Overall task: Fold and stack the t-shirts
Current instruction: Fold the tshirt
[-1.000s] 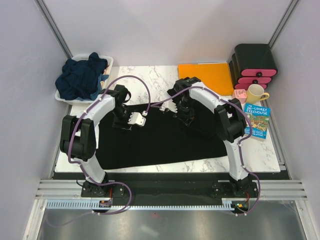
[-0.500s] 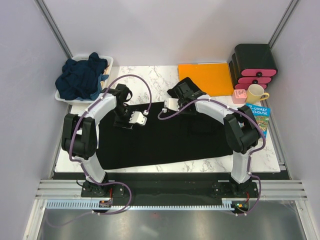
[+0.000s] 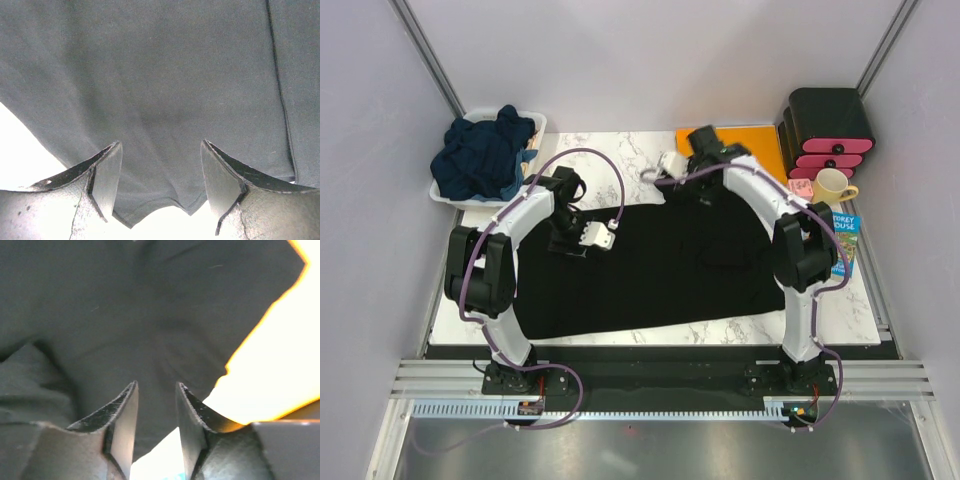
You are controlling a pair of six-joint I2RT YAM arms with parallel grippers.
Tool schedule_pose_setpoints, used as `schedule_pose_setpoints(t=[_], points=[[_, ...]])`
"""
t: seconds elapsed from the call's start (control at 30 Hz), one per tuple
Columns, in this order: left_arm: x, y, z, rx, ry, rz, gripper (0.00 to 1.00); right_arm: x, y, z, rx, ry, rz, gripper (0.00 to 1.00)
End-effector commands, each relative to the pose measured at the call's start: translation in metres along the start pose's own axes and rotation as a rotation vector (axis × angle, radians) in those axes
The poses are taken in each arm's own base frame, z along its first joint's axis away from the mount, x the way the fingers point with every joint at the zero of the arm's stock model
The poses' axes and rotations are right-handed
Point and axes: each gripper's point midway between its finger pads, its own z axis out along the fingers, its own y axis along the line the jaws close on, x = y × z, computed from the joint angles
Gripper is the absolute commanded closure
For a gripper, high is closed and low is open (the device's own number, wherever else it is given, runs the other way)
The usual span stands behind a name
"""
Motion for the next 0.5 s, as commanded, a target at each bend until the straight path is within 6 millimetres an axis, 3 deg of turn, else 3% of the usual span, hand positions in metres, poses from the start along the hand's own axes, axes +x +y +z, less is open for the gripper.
schedule_pose_setpoints(t=[0.0, 0.07, 0.13, 0.27, 0.33, 0.47], points=[[-0.004, 0.003, -0.005, -0.013, -0.016, 0.021, 0.29, 0.045, 0.022, -0.038, -0.507, -0.035, 0.419, 0.55], [-0.004, 0.003, -0.003, -0.010, -0.018, 0.017, 0.29, 0.052, 0.034, -0.045, -0.646, -0.087, 0.460, 0.53], [-0.006, 0.004, -0.004, -0.013, -0.024, 0.021, 0.29, 0.078, 0.052, -0.045, -0.748, -0.054, 0.546, 0.54], [-0.007, 0.006, -0.005, -0.016, -0.021, 0.033, 0.29, 0.102, 0.082, -0.047, -0.824, -0.021, 0.527, 0.53], [-0.006, 0.008, -0.008, -0.022, -0.013, 0.040, 0.29, 0.108, 0.100, -0.047, -0.880, -0.014, 0.522, 0.53], [-0.005, 0.008, -0.011, -0.022, -0.004, 0.045, 0.29, 0.101, 0.118, -0.054, -0.944, -0.071, 0.527, 0.52]])
